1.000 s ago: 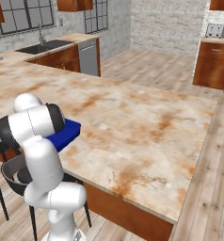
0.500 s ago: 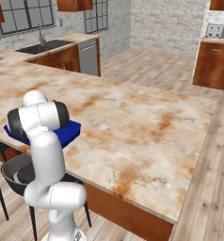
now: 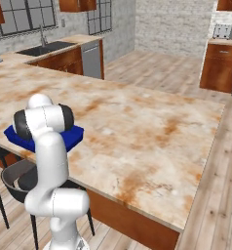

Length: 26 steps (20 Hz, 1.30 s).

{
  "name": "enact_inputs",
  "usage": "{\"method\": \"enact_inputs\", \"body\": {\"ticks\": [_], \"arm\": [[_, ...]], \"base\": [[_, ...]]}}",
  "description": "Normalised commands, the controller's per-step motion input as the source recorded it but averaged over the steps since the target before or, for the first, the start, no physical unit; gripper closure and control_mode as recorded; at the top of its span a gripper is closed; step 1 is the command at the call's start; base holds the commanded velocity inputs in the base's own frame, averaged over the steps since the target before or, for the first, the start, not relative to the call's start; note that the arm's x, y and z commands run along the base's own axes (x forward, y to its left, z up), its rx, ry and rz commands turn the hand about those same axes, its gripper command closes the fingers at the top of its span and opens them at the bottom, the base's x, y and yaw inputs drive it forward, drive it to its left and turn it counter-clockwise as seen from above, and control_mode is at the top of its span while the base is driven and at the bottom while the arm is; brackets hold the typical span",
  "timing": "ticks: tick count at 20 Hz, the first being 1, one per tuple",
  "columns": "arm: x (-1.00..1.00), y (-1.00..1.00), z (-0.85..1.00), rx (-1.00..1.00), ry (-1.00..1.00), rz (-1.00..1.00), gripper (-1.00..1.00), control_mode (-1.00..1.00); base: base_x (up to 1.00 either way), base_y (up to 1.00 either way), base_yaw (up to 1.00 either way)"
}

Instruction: There is a tray on the dining counter. Grab the cup, mug, and pitcher and place them on the tray. The pitcher may be placed next to the tray if it cannot fit the tray.

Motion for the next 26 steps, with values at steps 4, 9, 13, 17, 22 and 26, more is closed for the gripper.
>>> {"method": "enact_inputs", "body": {"ticks": [4,9,13,17,22,26], "arm": [[0.00,0.04,-0.07,0.00,0.06,0.03,1.00,-1.00],[0.01,0.05,-0.03,0.00,0.05,0.02,1.00,-1.00],[0.00,0.00,0.00,0.00,0.00,0.00,1.00,-1.00],[0.00,0.00,0.00,0.00,0.00,0.00,1.00,-1.00],[0.00,0.00,0.00,0.00,0.00,0.00,1.00,-1.00],[0.00,0.00,0.00,0.00,0.00,0.00,1.00,-1.00]], "base": [[0.00,0.00,0.00],[0.00,0.00,0.00],[0.00,0.00,0.00],[0.00,0.00,0.00],[0.00,0.00,0.00],[0.00,0.00,0.00]]}}
